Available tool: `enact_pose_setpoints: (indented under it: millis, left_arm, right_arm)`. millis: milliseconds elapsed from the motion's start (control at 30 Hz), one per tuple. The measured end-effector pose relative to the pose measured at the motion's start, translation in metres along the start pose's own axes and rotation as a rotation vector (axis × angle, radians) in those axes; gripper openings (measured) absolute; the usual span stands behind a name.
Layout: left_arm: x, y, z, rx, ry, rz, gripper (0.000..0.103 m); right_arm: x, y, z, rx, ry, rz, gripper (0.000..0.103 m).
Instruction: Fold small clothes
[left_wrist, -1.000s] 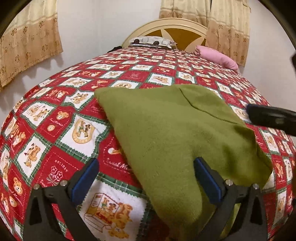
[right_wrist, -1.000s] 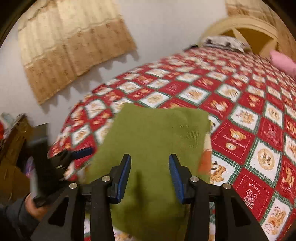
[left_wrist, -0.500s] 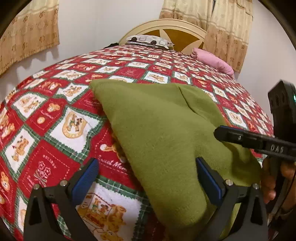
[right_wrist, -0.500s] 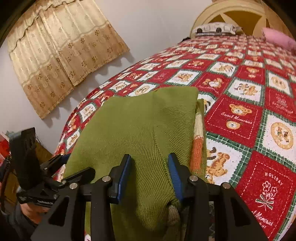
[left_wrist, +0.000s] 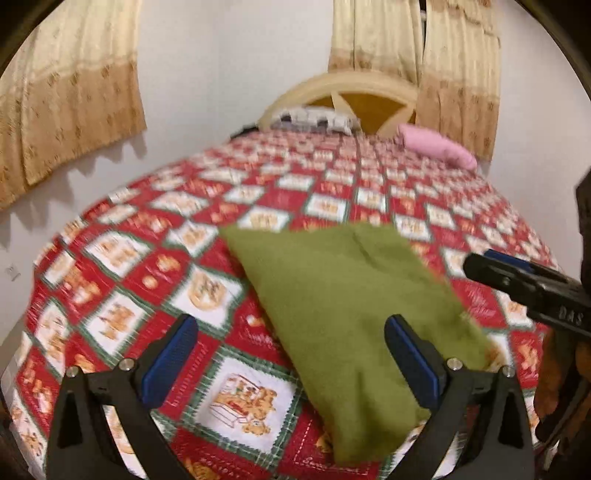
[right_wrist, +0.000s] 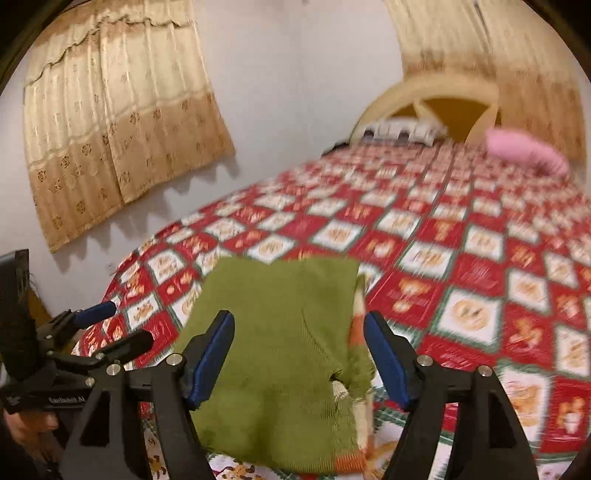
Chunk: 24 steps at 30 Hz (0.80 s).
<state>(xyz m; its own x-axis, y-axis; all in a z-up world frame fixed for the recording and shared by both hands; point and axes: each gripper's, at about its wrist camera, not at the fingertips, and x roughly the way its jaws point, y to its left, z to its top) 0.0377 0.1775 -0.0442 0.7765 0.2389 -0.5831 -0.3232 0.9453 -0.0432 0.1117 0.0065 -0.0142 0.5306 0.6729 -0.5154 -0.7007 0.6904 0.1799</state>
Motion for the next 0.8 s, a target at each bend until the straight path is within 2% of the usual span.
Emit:
enact_pose_setpoints:
  millis: [267, 800]
  left_arm:
    - [-0.030, -0.005, 0.016, -0.006, -0.089, -0.014, 0.103]
    - [-0.031, -0.007, 0.015, 0.023, -0.104, 0.018, 0.103]
  right_arm:
    - [-0.042, 0.024, 0.006, -0.092, -0.083, -0.092, 0.074]
    - [-0.047, 0.022, 0.003, -0.070, -0.098, -0.106, 0.074]
